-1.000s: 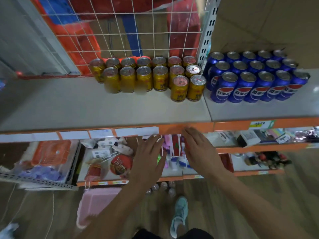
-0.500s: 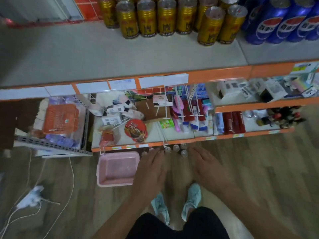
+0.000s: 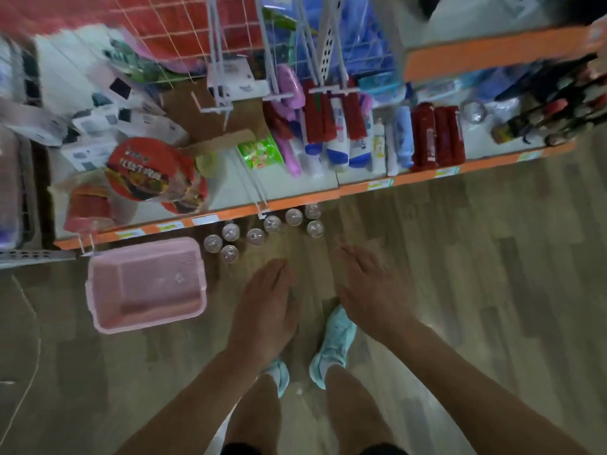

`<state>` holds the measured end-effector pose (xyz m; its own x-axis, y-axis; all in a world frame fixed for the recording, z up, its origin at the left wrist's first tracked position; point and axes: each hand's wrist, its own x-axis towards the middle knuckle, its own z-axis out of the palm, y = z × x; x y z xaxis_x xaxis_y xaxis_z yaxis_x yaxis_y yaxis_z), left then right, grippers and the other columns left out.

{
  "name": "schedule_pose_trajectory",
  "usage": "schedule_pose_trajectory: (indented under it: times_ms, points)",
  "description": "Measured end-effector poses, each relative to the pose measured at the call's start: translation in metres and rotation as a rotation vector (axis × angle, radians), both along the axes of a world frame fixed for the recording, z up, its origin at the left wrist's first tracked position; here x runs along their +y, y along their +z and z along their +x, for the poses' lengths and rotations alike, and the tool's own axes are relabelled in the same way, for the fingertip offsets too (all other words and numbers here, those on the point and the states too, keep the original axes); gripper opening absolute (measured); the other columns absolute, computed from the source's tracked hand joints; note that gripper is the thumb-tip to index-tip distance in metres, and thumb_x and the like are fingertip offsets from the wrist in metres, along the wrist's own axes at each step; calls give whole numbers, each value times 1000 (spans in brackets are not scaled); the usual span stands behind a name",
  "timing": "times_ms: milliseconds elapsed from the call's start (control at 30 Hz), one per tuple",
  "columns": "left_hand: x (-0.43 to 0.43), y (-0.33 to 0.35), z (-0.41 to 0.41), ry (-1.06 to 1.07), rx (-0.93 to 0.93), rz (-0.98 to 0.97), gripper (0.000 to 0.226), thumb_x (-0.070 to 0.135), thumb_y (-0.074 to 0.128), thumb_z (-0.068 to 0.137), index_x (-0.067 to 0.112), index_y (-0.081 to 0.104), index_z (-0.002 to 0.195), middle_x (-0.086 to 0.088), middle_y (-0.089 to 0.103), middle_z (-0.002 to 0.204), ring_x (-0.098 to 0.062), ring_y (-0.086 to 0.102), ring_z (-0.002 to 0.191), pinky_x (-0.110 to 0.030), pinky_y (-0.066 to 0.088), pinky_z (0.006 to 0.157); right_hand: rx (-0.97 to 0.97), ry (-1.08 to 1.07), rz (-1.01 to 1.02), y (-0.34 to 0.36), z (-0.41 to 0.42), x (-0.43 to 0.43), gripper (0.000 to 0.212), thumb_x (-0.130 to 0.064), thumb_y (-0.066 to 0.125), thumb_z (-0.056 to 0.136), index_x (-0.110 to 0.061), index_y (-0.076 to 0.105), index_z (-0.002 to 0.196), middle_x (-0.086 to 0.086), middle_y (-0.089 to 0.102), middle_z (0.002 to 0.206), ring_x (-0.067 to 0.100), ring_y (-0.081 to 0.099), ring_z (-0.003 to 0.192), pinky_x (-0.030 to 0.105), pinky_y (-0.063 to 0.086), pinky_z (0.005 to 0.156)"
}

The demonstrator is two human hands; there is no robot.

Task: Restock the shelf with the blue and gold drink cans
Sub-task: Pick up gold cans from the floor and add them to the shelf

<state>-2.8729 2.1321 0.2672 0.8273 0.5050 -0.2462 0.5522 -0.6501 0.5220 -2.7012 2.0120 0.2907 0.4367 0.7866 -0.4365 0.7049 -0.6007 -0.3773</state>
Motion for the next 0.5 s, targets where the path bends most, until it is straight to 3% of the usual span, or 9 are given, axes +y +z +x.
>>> schedule_pose_trajectory:
  times_ms: [100,300,400,500]
  points:
    - [-4,-83,22,-55,-24,40,56,15,72,81,6,53,133,-10,54,133,-30,53,121,-39,44,103,-7,-16,-31,-86,10,-9,61,-35,45,92,-14,40,149,4,41,154,27,40,140,40,36,111]
    - [-6,-248,43,-30,65,40,63,11,69,83,3,50,142,-17,52,145,-34,48,132,-43,41,109,27,-59,-86,-250,19,-25,72,-36,62,95,-16,28,156,3,34,159,25,36,142,36,34,112]
    - [3,-316,50,-66,16,112,63,9,65,77,-3,54,137,-22,55,139,-31,45,130,-42,43,107,22,-18,-80,-316,25,-25,75,-39,61,96,-14,25,157,4,29,161,24,31,145,32,30,114]
    - [19,-369,55,-82,30,164,68,17,67,83,3,45,146,-18,44,151,-30,40,139,-48,41,112,-13,32,-77,-366,34,-16,81,-45,58,97,-12,17,159,5,25,162,22,26,146,30,26,117]
